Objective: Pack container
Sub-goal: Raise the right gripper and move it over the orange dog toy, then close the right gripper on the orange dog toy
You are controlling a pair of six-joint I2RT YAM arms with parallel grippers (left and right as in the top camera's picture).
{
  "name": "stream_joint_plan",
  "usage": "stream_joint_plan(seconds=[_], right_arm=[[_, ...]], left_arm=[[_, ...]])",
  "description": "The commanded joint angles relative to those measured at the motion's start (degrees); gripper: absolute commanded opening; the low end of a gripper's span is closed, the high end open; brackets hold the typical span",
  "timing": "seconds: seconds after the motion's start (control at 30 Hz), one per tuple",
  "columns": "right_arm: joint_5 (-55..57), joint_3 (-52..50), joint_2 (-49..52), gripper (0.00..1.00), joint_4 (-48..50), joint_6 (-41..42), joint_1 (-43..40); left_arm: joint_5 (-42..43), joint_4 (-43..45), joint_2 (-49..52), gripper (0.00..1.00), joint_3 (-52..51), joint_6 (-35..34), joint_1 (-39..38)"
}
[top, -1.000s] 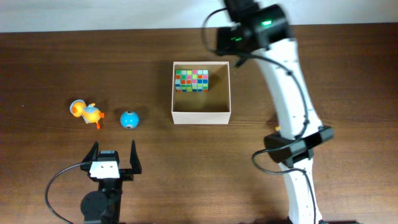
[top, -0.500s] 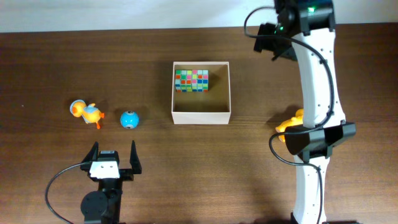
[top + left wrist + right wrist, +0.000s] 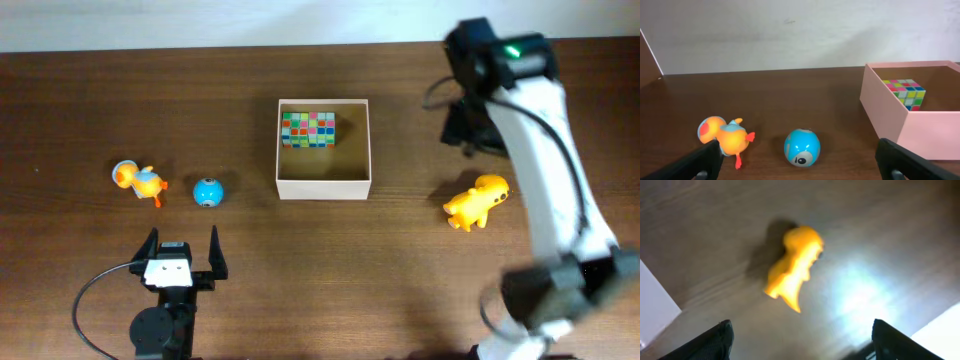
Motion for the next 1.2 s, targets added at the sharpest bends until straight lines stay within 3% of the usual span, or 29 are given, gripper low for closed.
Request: stream_joint_plan(seconds=[0.0,0.2,0.33,0.5,0.7,0.97,1.17], right_arm=[[3.9,-13.3,-11.6,0.82,4.2,7.8,-1.6],[-5.0,-39.2,-23.8,0.82,24.1,10.2,-5.1],[-13.6,-52.3,-25.2,0.82,40.1,9.7,-8.4],[-17.2,-60.8,-23.0,0.82,53.4,9.4,-10.7],[-16.2,-62.1,-20.7,0.81,58.8,7.7,-11.3],[-14.4,-62.1,-16.6,0.58,62.1,6.5,-11.3],[-14.4,-62.1,-15.0,0.27,62.1,6.5,-11.3]], left_arm=[[-0.2,0.0,-0.5,0.99,-0.4,0.9,-0.2],[-0.2,0.0,-0.5,0.99,-0.4,0.9,-0.2],[-0.2,0.0,-0.5,0.99,-0.4,0.9,-0.2],[-0.2,0.0,-0.5,0.99,-0.4,0.9,-0.2],[-0.2,0.0,-0.5,0.99,-0.4,0.9,-0.2],[-0.2,0.0,-0.5,0.99,-0.4,0.9,-0.2],[-0.2,0.0,-0.5,0.99,-0.4,0.9,-0.2]])
